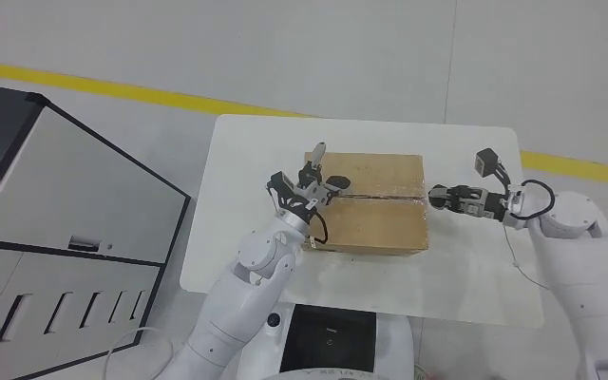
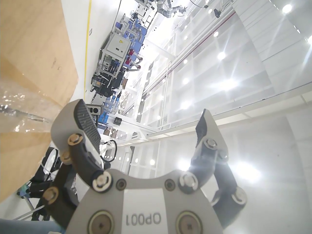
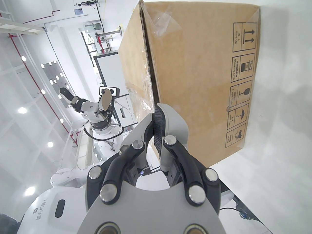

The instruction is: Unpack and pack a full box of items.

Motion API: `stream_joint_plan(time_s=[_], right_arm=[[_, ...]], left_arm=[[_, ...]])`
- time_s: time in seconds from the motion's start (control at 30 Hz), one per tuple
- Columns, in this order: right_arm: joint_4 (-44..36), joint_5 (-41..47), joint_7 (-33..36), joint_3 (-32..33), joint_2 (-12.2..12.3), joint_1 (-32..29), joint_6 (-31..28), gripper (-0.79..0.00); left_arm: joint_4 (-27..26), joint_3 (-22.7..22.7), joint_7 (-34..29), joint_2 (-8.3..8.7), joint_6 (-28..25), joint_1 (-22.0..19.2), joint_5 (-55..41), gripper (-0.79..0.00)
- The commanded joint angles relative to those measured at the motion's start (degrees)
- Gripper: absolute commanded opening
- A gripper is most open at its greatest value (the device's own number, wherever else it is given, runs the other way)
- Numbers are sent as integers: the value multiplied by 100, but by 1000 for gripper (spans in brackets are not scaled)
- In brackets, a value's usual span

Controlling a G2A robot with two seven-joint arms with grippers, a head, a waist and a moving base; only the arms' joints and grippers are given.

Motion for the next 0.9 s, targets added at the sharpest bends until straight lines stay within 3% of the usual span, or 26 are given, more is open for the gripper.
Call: stream_joint_plan(time_s=[0.0, 0.47, 0.6, 0.67, 0.7, 0.87], right_arm=[[6, -6, 24, -8, 3, 0, -1, -785], [11, -56, -64, 234, 96, -173, 69, -785], [-27, -113, -117, 395, 147, -252, 110, -705], [-74, -159, -149, 517, 183, -296, 135, -727], [-127, -147, -162, 593, 201, -321, 126, -776], [-659, 510, 5, 1016, 252, -456, -81, -785]], left_arm=[[3, 1, -9, 1, 13, 2, 9, 0], [95, 59, -48, -9, 64, -24, 28, 0], [150, 79, -54, -17, 60, -63, 11, 0], [189, 78, -54, -20, 56, -88, 3, 0], [209, 71, -53, -21, 48, -100, -4, 0], [217, -57, 18, -13, -43, -104, -3, 0]])
